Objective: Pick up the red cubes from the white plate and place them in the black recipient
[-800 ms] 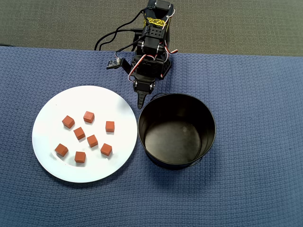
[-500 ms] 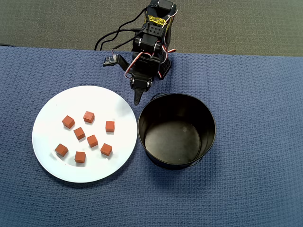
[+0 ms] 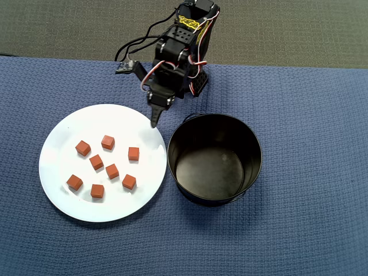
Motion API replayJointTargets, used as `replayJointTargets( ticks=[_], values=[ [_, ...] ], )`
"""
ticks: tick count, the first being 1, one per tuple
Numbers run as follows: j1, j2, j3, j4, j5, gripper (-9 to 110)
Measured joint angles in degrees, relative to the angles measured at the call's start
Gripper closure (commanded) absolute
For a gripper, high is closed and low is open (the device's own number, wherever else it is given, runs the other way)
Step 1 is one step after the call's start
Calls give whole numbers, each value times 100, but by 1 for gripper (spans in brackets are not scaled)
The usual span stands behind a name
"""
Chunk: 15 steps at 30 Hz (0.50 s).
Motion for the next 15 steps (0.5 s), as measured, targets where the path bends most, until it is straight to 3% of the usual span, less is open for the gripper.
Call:
replayJointTargets(
  ticks=[15],
  values=[
    [413,-3059,-1942,-44,-756,76]
  ],
)
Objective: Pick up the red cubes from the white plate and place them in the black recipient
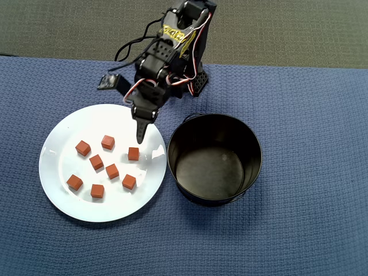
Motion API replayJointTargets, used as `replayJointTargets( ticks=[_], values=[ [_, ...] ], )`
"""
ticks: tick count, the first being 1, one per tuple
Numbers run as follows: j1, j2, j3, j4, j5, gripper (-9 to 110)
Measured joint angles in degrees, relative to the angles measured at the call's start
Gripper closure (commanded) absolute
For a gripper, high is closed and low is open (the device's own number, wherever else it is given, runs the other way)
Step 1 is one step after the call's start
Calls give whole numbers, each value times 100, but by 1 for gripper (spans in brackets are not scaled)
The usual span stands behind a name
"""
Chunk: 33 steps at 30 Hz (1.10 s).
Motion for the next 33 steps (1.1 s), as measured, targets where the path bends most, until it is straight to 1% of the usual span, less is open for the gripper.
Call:
replayJointTargets(
  ticks=[3,9,15,22,28,33],
  values=[
    [18,-492,-290,-53,-255,76],
    [18,-1248,-580,-448,-1134,75],
    [-97,-1890,-896,-773,-1600,76],
    [-88,-2637,-1406,-896,-1582,79],
    [70,-2971,-1644,-949,-1099,82],
    [114,-3067,-1670,-949,-1011,91]
  ],
)
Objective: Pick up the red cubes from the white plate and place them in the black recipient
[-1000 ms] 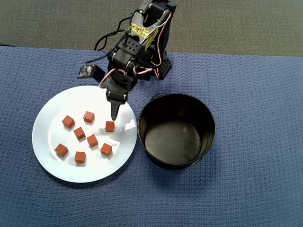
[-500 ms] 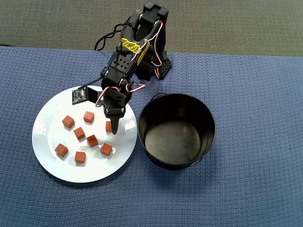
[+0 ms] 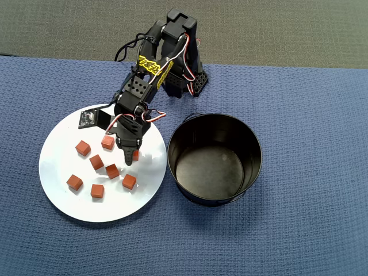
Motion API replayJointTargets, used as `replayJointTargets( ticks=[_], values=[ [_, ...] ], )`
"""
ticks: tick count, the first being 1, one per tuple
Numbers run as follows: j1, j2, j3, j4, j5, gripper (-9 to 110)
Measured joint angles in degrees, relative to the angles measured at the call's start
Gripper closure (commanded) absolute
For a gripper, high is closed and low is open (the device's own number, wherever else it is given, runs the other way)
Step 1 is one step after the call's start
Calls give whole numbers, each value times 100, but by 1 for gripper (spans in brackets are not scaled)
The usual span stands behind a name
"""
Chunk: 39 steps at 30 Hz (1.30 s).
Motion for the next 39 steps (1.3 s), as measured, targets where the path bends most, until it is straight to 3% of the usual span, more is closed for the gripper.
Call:
replayJointTargets(
  ticks=[10,19,26,33,39],
  values=[
    [70,-35,-26,0,97,101],
    [70,9,-141,62,396,101],
    [167,1063,-580,949,1055,101],
    [-264,1573,-1740,1951,1661,102],
    [-1248,1608,-2487,2285,2197,102]
  ],
)
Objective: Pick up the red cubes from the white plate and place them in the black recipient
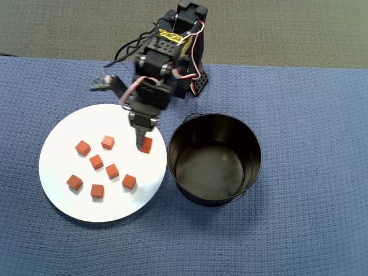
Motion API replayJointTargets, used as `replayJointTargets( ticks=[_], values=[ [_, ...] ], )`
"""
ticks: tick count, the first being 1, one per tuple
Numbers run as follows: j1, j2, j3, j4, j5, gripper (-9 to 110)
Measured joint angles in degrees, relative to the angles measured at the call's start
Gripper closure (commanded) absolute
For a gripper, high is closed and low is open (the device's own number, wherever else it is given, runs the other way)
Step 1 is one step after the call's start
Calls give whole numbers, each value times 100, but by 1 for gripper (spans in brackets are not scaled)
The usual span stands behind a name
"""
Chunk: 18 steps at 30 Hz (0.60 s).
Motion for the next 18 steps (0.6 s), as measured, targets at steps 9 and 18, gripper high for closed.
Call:
replayJointTargets(
  ticks=[9,18],
  values=[
    [-1978,0,26,141,835,79],
    [-2101,-18,97,448,343,74]
  ],
)
